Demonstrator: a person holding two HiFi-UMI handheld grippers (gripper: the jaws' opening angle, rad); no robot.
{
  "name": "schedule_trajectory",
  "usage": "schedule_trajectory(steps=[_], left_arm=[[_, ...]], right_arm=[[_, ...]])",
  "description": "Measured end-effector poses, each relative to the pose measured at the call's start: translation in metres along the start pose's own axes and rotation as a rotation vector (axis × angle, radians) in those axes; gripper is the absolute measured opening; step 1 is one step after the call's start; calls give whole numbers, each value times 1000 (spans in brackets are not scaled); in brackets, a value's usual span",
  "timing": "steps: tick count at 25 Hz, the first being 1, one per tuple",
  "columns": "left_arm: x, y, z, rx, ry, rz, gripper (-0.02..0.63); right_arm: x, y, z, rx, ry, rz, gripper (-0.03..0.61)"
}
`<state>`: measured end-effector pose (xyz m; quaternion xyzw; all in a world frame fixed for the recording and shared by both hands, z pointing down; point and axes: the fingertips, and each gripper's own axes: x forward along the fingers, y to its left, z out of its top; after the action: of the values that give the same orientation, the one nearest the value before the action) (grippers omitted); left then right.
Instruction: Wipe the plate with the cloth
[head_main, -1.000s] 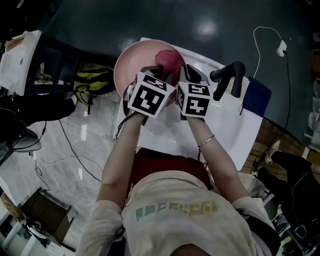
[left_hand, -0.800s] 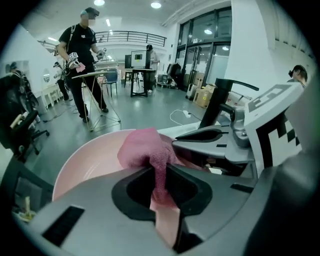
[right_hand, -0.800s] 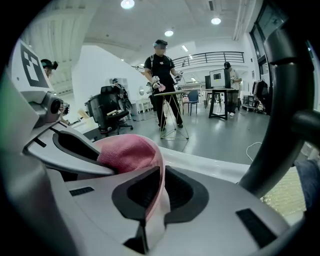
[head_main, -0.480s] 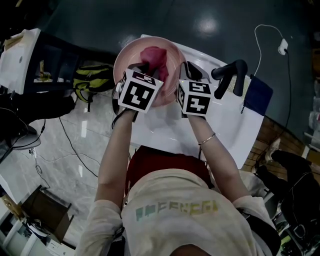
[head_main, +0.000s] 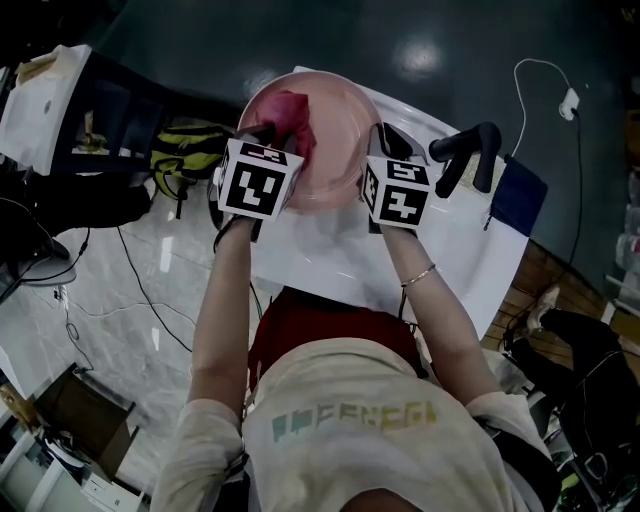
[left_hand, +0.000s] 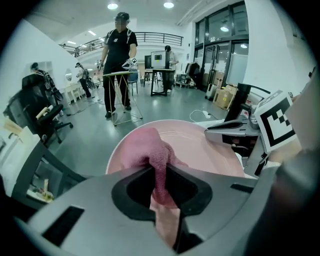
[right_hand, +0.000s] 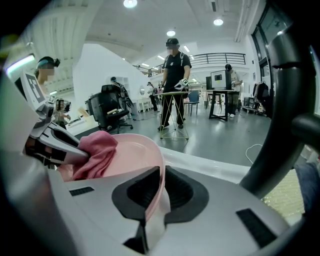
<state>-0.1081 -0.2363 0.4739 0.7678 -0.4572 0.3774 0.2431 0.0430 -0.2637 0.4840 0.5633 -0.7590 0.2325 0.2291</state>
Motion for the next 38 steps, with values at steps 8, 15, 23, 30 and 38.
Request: schedule_trajectory(steps=[8, 15, 23, 30, 38], left_arm=[[-30, 35, -9, -58, -41, 117, 67], [-47, 16, -3, -97, -118, 79, 67], [-29, -58, 6, -52, -106, -115, 67], [-12, -107, 4, 19, -69, -193, 67], [-7, -102, -16, 60, -19, -158, 67]], right_arm=[[-3, 2, 0, 13, 11, -1, 40], [-3, 3, -1, 16, 10, 5, 40], [-3, 3, -2, 17, 10, 14, 40], [-2, 2, -1, 22, 5, 16, 40], [0, 0, -2, 19, 0, 17, 40]])
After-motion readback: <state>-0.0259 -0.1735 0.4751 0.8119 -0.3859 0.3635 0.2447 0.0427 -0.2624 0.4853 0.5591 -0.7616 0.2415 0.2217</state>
